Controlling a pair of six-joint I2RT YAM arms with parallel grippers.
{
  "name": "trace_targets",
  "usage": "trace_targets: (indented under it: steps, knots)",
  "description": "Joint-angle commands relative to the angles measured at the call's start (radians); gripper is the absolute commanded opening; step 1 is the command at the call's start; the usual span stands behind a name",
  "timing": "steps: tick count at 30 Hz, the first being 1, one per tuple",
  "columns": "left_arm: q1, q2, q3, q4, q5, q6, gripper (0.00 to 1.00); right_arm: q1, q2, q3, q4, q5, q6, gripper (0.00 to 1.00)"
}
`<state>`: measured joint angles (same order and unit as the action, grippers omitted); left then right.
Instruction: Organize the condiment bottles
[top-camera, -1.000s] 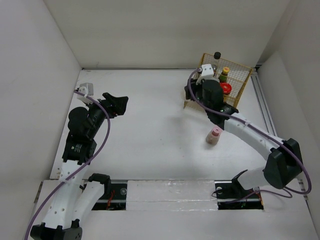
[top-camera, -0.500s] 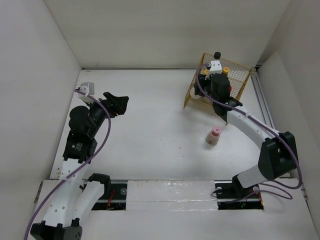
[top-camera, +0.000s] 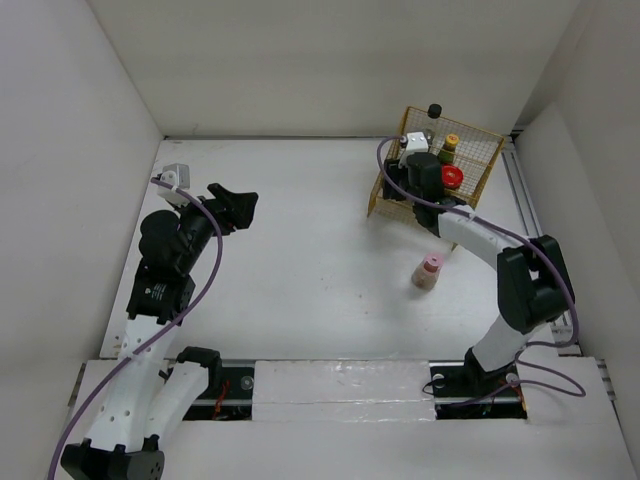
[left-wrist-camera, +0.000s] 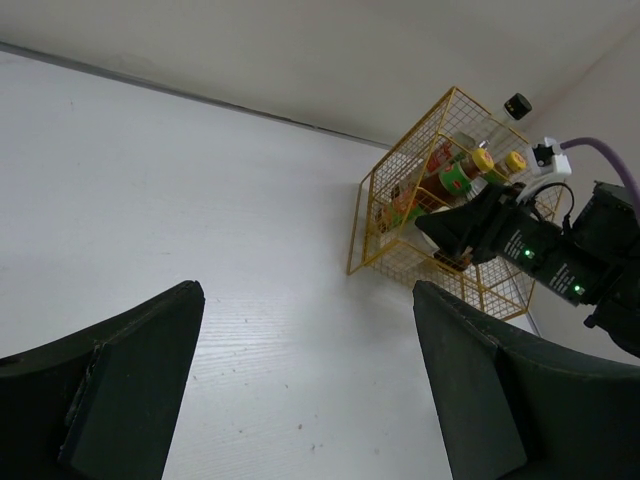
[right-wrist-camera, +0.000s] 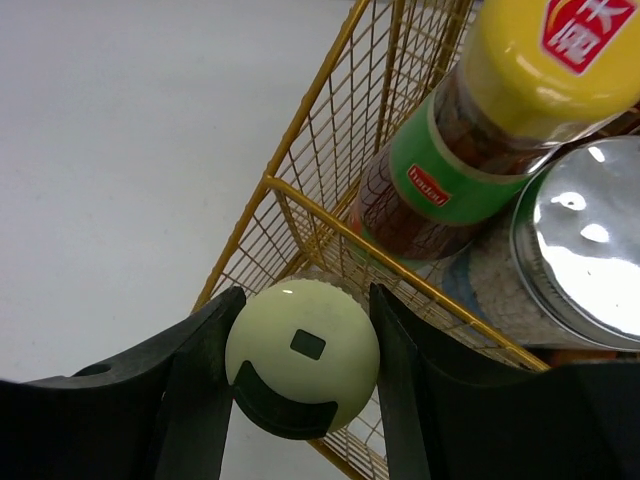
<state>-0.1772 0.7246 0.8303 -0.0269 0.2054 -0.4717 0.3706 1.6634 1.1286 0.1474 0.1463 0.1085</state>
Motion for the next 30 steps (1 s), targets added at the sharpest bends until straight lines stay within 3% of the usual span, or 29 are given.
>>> trace_targets:
  steps: [1, 3, 7, 16, 22, 30]
  knots:
    - [-0.004, -0.004, 0.001, 0.044, 0.002, 0.012, 0.81, 0.005, 0.004, 0.046, 0.061, 0.012, -0.006, 0.48]
    - [-0.004, -0.004, 0.001, 0.044, 0.002, 0.012, 0.81, 0.005, 0.013, 0.046, 0.061, 0.003, -0.006, 0.62]
    - [-0.004, -0.004, 0.001, 0.053, 0.011, 0.012, 0.81, 0.005, -0.014, 0.056, 0.061, -0.017, -0.006, 0.76]
    - [-0.004, -0.024, 0.001, 0.073, 0.041, 0.002, 0.82, 0.005, -0.206, -0.009, -0.014, 0.042, -0.006, 0.78]
    - [-0.004, -0.005, 0.023, 0.047, 0.022, 0.011, 0.82, 0.054, -0.457, -0.255, -0.117, 0.163, 0.068, 0.74]
    - [-0.004, 0.07, 0.023, 0.024, 0.051, 0.021, 0.83, 0.125, -0.729, -0.401, -0.49, 0.265, 0.152, 0.86]
